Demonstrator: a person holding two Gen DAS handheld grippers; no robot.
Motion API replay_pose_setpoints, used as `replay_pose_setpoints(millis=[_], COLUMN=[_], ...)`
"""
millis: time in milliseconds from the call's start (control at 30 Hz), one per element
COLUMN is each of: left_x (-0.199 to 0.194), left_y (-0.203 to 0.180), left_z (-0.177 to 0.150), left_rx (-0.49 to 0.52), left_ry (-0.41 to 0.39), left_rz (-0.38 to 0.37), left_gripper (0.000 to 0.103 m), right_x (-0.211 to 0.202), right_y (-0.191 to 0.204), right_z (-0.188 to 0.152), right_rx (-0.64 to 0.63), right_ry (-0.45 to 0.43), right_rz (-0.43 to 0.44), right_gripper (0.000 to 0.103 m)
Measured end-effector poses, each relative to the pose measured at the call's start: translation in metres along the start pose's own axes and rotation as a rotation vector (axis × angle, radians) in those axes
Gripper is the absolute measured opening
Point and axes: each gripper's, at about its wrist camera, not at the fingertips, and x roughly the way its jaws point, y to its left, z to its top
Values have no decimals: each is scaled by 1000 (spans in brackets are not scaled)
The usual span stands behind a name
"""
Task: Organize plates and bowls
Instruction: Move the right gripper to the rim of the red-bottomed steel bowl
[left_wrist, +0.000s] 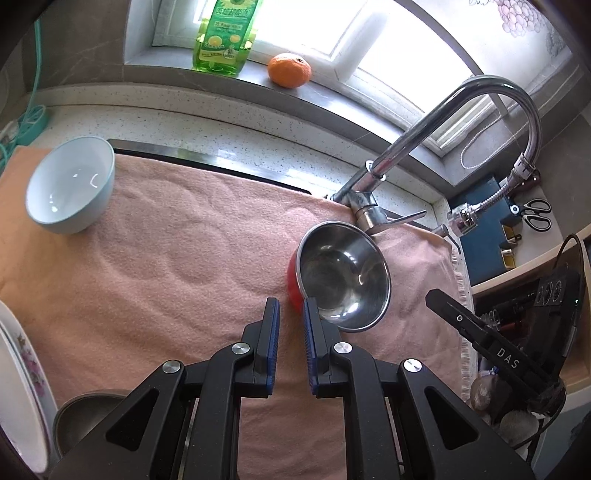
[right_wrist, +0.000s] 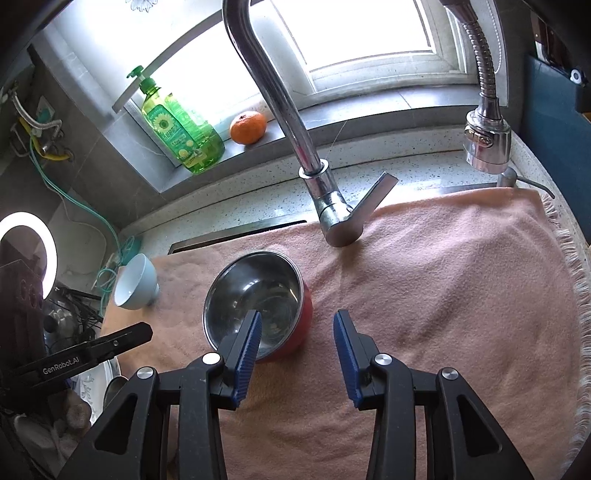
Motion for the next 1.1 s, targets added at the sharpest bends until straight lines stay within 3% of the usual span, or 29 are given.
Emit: replay_pose_setpoints(millis=[133, 367, 1100], left_x=[14, 31, 56], left_y=[-4, -7, -8], left_z=[7, 16, 22], left_rx=[-9, -15, 17], left_ry=[13, 38, 85], left_rz=[20, 28, 44], left_gripper=[11, 11, 11], right_x=[18, 40, 63], right_y=[-5, -7, -11], right_z=[6, 12, 16], right_rx=[-1, -19, -3], right_ry=[32, 63, 121], right_rz=[23, 34, 36], right_gripper=[24, 20, 13])
